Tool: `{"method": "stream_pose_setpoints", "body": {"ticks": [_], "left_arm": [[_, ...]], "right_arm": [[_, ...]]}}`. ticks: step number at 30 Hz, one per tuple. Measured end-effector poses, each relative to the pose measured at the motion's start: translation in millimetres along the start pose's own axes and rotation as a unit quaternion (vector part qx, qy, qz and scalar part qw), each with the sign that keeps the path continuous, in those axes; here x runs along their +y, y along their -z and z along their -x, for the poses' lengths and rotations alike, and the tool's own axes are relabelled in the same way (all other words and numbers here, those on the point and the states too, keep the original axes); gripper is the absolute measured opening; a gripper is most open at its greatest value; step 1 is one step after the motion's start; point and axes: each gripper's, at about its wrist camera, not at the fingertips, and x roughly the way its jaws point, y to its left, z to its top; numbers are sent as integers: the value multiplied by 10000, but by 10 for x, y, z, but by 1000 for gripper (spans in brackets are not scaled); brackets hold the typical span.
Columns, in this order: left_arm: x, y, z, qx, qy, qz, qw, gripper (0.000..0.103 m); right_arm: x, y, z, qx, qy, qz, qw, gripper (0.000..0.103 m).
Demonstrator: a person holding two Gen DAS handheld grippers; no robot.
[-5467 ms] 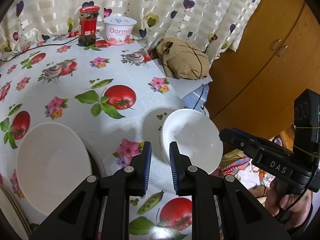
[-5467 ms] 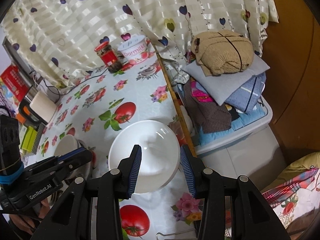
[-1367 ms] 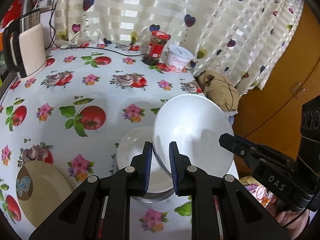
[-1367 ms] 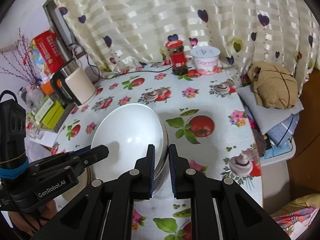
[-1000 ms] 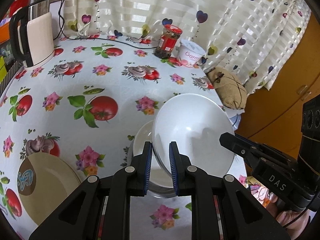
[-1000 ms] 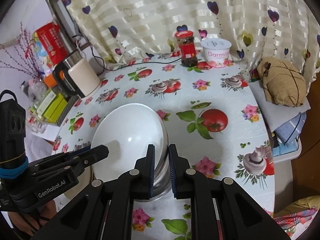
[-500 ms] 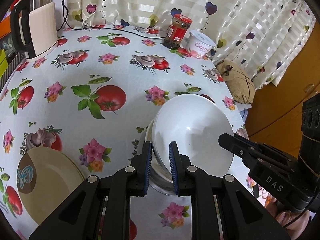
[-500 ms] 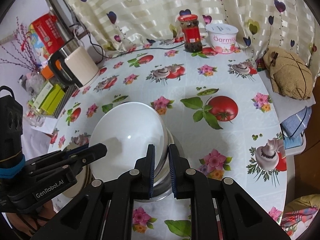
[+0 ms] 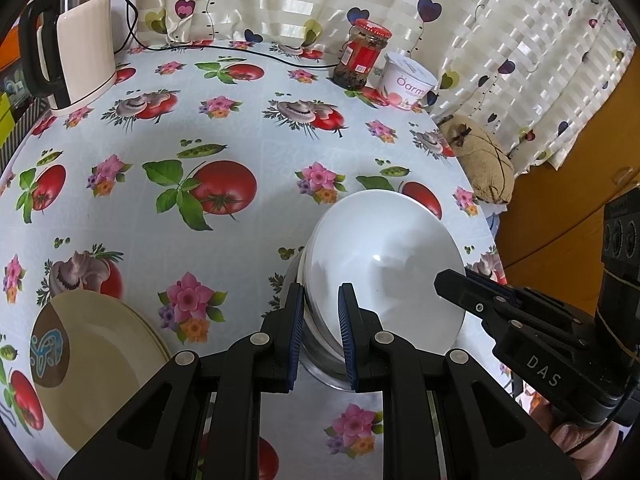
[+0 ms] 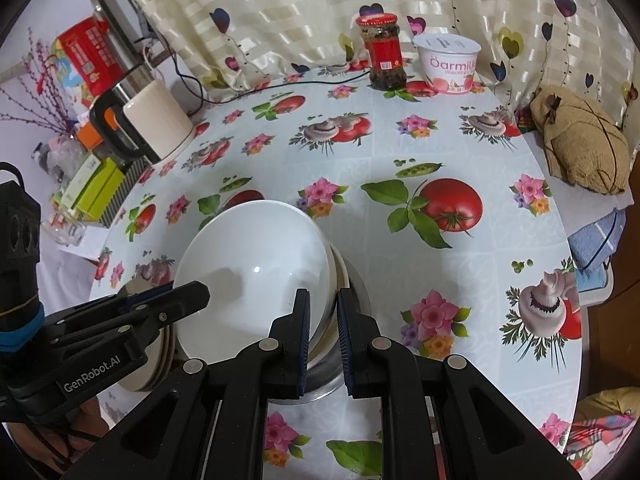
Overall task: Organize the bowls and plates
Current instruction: 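Carry the white bowl over and lower it into the steel bowl stack, then open the right gripper and pull it back from the bowl stack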
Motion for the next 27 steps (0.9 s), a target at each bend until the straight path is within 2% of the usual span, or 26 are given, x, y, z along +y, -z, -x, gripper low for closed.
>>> {"method": "stream_pose_setpoints", "body": {"ticks": [27], "left_arm": [[-1, 1, -4, -45, 61, -52, 10000, 18]], "right_arm": [[-30, -33, 3, -75, 43, 17, 10000, 16]]}}
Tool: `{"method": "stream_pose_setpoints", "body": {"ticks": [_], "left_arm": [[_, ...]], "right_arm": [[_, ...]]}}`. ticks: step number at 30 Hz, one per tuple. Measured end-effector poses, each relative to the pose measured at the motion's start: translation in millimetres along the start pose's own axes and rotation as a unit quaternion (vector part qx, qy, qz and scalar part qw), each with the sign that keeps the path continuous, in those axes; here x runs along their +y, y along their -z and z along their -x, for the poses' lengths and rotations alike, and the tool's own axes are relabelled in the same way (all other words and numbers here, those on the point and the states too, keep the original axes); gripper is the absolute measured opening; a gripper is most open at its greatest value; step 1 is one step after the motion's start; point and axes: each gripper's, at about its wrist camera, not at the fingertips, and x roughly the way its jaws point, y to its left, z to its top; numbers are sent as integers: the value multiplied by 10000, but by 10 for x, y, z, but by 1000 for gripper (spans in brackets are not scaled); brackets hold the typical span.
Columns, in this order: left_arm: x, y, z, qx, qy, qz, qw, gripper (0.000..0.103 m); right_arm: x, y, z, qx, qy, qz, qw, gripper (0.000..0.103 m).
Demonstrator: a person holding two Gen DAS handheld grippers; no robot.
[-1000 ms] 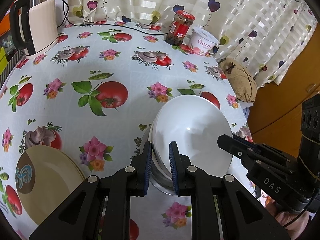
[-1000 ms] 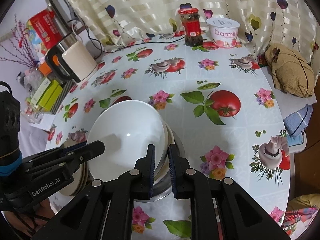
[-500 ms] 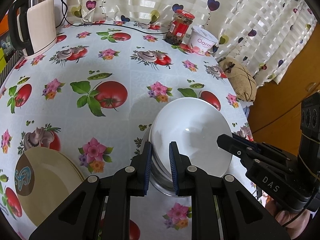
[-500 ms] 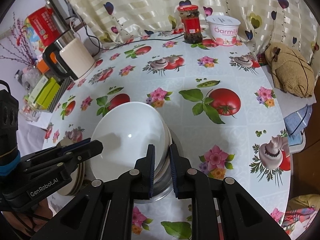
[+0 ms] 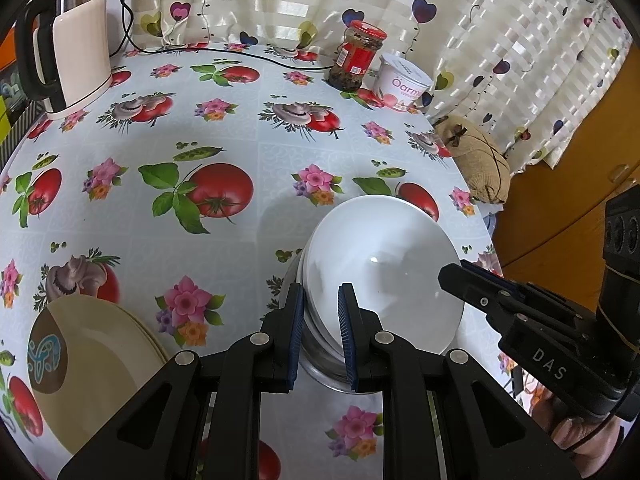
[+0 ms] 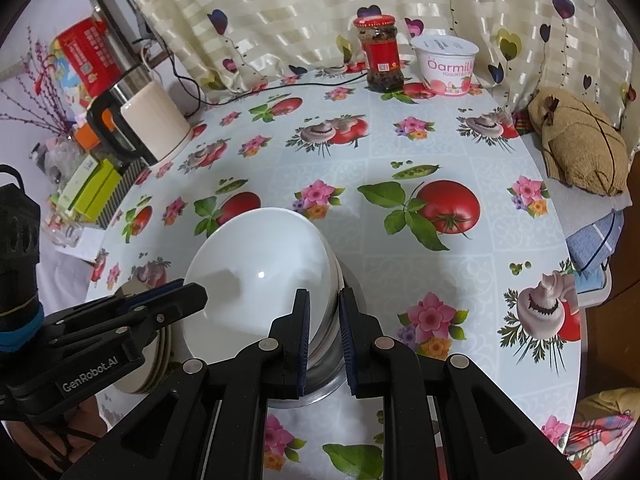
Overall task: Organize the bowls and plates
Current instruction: 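Open the right gripper and pull it back from the bowl stack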
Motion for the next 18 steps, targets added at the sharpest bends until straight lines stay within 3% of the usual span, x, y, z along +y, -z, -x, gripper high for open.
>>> {"method": "stream_pose_setpoints", "body": {"ticks": [7, 18], "left_arm": [[-1, 4, 2, -4, -2, -4, 10000, 18], [-5, 12, 40, -66, 33, -2, 10000, 18]], "right_arm": [[-14, 1, 21, -100, 32, -16, 9999, 10], [-51, 10, 28, -69, -75, -102, 9999, 10]]}}
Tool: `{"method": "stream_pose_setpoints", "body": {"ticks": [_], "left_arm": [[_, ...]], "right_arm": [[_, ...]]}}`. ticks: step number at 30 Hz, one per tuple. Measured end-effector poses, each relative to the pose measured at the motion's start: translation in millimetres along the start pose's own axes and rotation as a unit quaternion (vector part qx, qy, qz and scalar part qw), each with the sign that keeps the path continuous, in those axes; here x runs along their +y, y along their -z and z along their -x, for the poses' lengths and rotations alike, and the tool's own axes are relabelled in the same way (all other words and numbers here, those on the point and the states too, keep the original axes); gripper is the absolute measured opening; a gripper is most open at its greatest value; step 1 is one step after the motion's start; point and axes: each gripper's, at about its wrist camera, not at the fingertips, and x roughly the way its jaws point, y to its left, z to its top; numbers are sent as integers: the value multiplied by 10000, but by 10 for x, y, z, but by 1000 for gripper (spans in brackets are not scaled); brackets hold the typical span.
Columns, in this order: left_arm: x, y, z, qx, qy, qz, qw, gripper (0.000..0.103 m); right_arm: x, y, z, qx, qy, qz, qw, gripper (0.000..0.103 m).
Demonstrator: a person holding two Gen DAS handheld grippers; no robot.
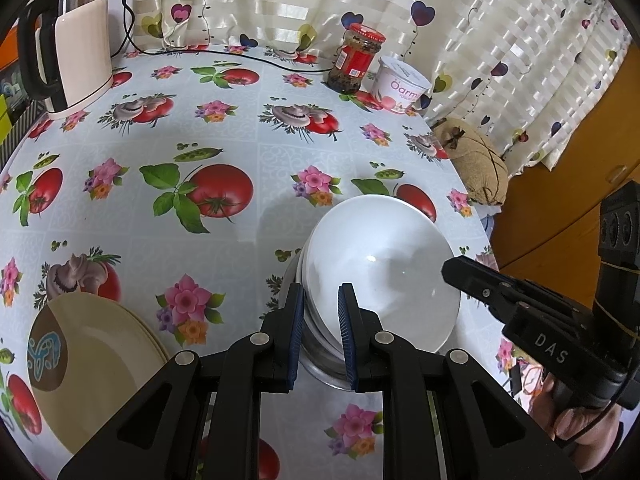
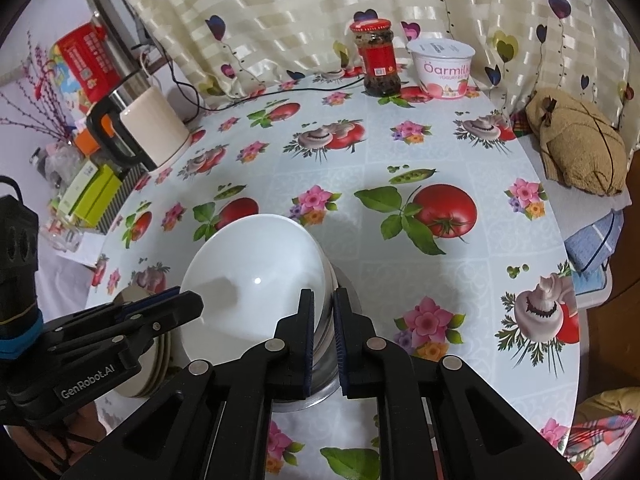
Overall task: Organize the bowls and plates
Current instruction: 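Open the right gripper and pull it back from the bowl stack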
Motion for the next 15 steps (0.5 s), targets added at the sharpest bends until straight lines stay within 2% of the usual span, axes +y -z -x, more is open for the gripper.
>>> {"method": "stream_pose_setpoints", "body": {"ticks": [8, 12, 15], "left_arm": [[39, 4, 175, -292, 57, -46, 9995, 18], [101, 21, 231, -376, 112, 19, 9992, 18], [158, 24, 259, -429, 103, 70, 9990, 18]], "right_arm": [[-26, 8, 141, -159, -29, -26, 9999, 12], [-63, 39, 218, -208, -63, -65, 9997, 20], [-96, 64, 268, -228, -64, -95, 9997, 23]]}}
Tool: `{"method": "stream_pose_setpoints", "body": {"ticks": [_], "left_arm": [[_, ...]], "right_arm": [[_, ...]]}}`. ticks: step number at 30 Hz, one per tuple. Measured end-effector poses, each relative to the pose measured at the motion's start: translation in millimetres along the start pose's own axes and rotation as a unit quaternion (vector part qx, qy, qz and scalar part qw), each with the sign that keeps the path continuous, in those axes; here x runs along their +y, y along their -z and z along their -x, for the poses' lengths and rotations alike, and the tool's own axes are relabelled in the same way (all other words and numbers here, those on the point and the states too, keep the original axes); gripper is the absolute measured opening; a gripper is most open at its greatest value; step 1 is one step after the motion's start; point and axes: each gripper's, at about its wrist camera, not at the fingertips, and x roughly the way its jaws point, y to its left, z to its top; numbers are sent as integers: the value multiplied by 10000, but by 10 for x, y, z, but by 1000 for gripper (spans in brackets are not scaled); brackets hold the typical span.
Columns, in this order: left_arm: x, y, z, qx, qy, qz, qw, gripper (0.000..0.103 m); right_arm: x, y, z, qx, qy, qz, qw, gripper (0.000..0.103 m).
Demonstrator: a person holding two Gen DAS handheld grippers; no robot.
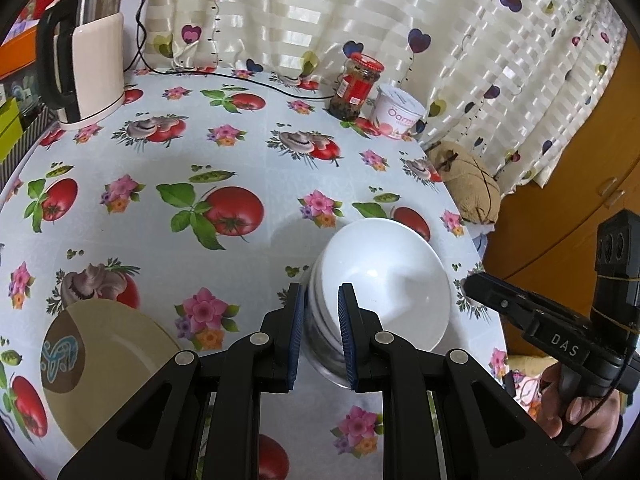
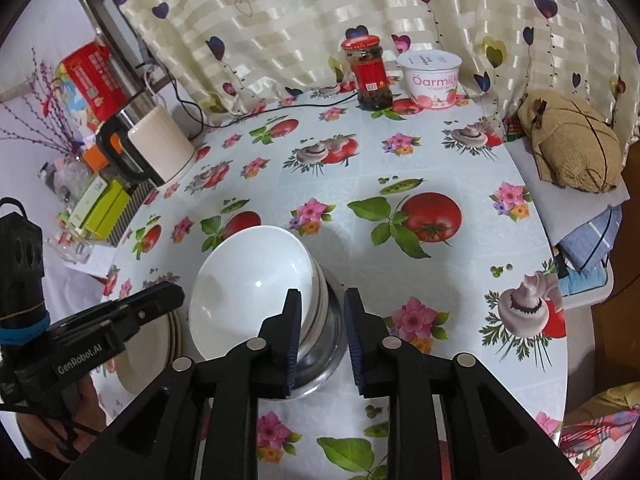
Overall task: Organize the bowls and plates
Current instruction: 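Open the right gripper and pull it back from the bowl stack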
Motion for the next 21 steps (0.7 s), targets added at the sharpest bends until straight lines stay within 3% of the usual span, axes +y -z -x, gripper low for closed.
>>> {"method": "stream_pose_setpoints", "body": {"ticks": [9, 15, 21], "left_arm": [[153, 47, 65, -84, -56, 155, 9998, 18], [174, 89, 95, -138, -104, 158, 9997, 18], [222, 139, 111, -137, -121, 193, 9996, 18]], "right_arm": [[-86, 63, 105, -38, -43, -71, 10000, 24], [-84, 118, 134, -53, -58, -45, 10000, 36], [-82, 165, 140, -23, -98, -53, 9999, 36]]}}
